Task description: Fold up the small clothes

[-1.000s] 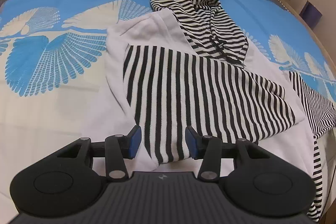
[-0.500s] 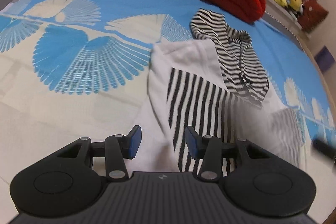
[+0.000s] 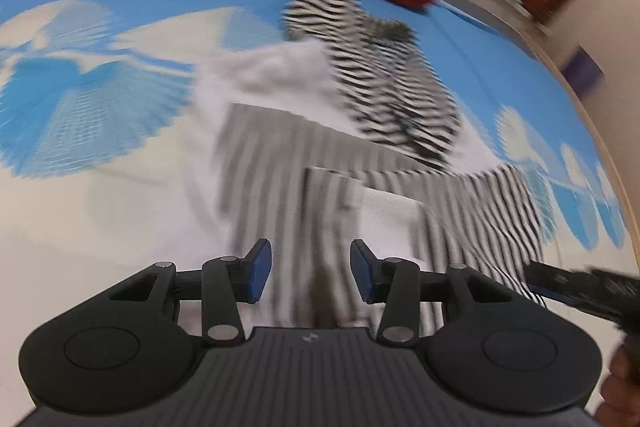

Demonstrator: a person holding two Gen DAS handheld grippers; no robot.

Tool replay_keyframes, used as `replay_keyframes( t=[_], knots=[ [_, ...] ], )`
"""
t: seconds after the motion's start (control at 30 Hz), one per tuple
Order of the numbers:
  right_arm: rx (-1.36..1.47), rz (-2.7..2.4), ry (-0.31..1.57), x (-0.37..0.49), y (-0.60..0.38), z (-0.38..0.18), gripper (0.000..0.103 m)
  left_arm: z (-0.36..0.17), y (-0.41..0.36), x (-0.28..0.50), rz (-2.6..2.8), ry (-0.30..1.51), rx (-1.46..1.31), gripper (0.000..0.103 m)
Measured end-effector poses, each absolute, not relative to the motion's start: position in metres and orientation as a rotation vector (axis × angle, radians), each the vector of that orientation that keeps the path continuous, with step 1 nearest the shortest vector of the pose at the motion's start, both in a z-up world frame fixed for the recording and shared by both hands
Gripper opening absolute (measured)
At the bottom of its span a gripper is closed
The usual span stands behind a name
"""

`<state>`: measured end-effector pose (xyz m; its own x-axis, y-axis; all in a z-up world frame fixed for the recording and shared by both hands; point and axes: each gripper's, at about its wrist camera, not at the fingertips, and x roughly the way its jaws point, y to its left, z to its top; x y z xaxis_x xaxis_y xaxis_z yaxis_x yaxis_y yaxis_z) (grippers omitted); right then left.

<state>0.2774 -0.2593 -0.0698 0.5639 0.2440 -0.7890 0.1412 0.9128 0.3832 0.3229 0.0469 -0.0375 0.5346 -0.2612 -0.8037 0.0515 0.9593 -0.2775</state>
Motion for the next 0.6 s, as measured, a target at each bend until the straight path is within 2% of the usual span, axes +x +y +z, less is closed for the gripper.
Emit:
replay_keyframes(
  t=[0.13, 0.2, 0.23, 0.27, 0.4, 0.43, 0.53, 0.6],
  knots=[
    [0.445, -0.026, 1.055, 0.289, -0.269, -0.097, 0.034, -0.049, 0.001, 0.323, -0.276, 0.990, -0.146, 0.052],
    [0.469, -0.054, 1.094, 0.289, -0.275, -0.109, 0.034, -0.057, -0.017, 0.324, -0.292, 1.006, -0.110, 0.063],
    [0.501, -0.069, 1.112, 0.288, -0.280, -0.114, 0.034, -0.062, -0.023, 0.324, -0.292, 1.018, -0.092, 0.073],
    [0.540, -0.078, 1.132, 0.288, -0.285, -0.119, 0.034, -0.068, -0.029, 0.324, -0.291, 1.032, -0.065, 0.077],
    [0.658, -0.094, 1.188, 0.288, -0.297, -0.136, 0.032, -0.090, -0.048, 0.322, -0.265, 1.059, 0.081, 0.077],
    [0.664, -0.094, 1.191, 0.288, -0.297, -0.135, 0.032, -0.092, -0.050, 0.320, -0.261, 1.044, 0.114, 0.075],
    [0.664, -0.095, 1.193, 0.288, -0.296, -0.132, 0.032, -0.085, -0.038, 0.320, -0.168, 1.011, 0.104, 0.026],
    [0.670, -0.105, 1.193, 0.288, -0.296, -0.131, 0.032, -0.065, -0.006, 0.320, -0.030, 0.983, -0.094, 0.025]
  ],
)
